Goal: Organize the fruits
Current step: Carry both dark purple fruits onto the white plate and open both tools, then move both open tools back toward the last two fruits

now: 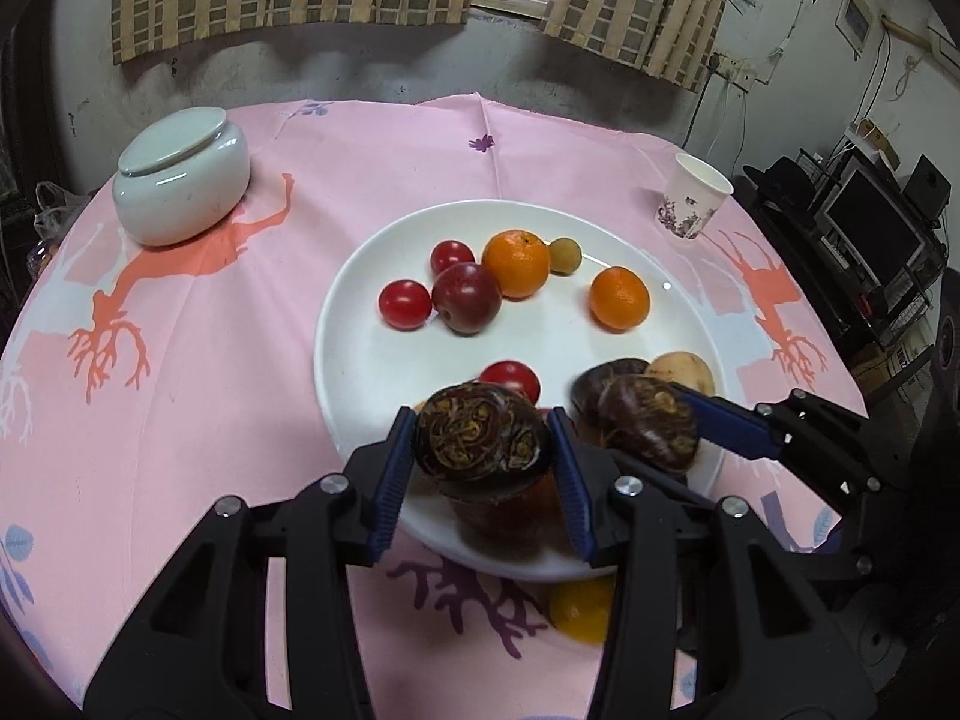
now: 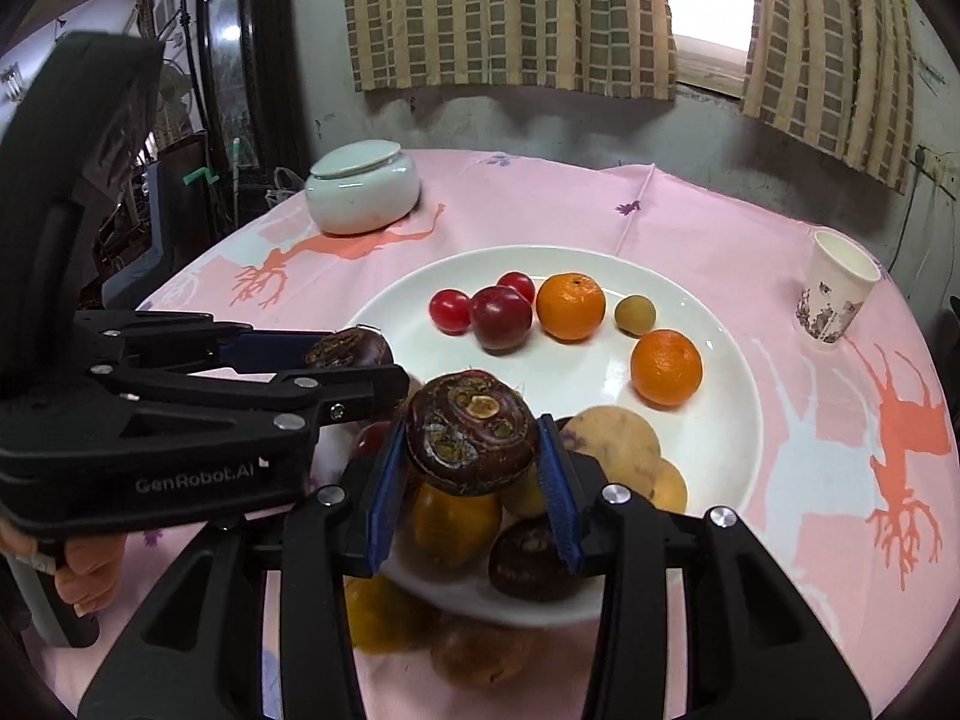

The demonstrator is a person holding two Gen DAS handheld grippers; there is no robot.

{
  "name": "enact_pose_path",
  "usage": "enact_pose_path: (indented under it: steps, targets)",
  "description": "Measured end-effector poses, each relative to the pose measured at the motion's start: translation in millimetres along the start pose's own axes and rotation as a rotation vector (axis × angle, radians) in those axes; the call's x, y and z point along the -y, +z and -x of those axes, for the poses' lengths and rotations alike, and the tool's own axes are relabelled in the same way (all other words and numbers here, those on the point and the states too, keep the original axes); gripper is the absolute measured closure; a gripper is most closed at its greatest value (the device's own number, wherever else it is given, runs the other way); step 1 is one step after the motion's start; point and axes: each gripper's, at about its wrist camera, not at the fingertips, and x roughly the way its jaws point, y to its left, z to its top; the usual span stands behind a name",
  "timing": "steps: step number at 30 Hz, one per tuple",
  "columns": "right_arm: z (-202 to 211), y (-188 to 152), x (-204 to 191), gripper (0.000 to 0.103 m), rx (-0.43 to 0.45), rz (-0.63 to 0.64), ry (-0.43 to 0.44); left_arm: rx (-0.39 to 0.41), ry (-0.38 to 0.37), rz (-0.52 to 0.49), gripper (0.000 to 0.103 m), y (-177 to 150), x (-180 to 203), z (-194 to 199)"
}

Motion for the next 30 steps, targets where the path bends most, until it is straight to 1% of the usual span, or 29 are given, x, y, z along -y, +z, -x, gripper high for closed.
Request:
enact_pose_path:
  steps: [2,3,4,5,8,11,12,13,14,17,20,22,25,30]
  targets:
    - [-6.7,3.2,2.1,0.06,0.024,-0.024,-0.016,0.005,0.011,0.006,0.056,5.3,0.0,-5.7]
    - [-8.4,3.9,1.5,0.06,0.031,-0.025,-0.028,0.018,0.013,0.013,0.051,6.9,-0.5,-5.8]
    - [-8.5,3.6,1.1,0.056,0.037,-0.025,-0.037,0.033,0.023,0.02,0.04,8.5,-1.0,-5.2]
    - [-7.6,3.6,1.0,0.05,0.042,-0.029,-0.041,0.052,0.046,0.029,0.035,8.8,-1.9,-2.8]
    - [-0.7,0.2,0.8,0.045,0.059,-0.045,-0.034,0.071,0.049,0.028,0.035,6.1,-2.3,6.1]
    - [10.8,-6.0,2.5,0.044,0.065,-0.071,-0.012,0.08,0.054,0.012,0.035,1.9,-1.2,19.2]
    - [16.4,-8.9,4.0,0.044,0.067,-0.085,0.003,0.086,0.053,0.008,0.033,-0.6,-0.7,24.8]
    - [24.6,-13.6,6.1,0.042,0.071,-0.1,0.019,0.092,0.052,0.003,0.029,-3.6,-0.1,30.6]
    - [32.0,-18.3,8.0,0.04,0.078,-0.103,0.022,0.1,0.05,-0.005,0.027,-7.9,1.1,37.5]
    - [54.6,-36.2,13.8,0.04,0.076,-0.122,0.024,0.116,0.043,-0.035,0.021,-23.3,7.9,53.0]
    - [73.2,-58.6,22.4,0.039,0.051,-0.175,0.029,0.094,0.041,-0.087,0.02,-45.6,21.6,55.7]
    - [81.9,-73.2,26.3,0.039,0.032,-0.2,0.034,0.059,0.044,-0.134,0.02,-63.1,31.9,52.0]
    - [93.4,-92.2,26.9,0.039,0.026,-0.203,0.023,0.038,0.051,-0.186,0.02,-84.1,43.0,48.4]
    - [99.6,-111.9,36.2,0.039,0.007,-0.274,0.064,0.025,0.054,-0.218,0.02,-105.1,50.5,47.7]
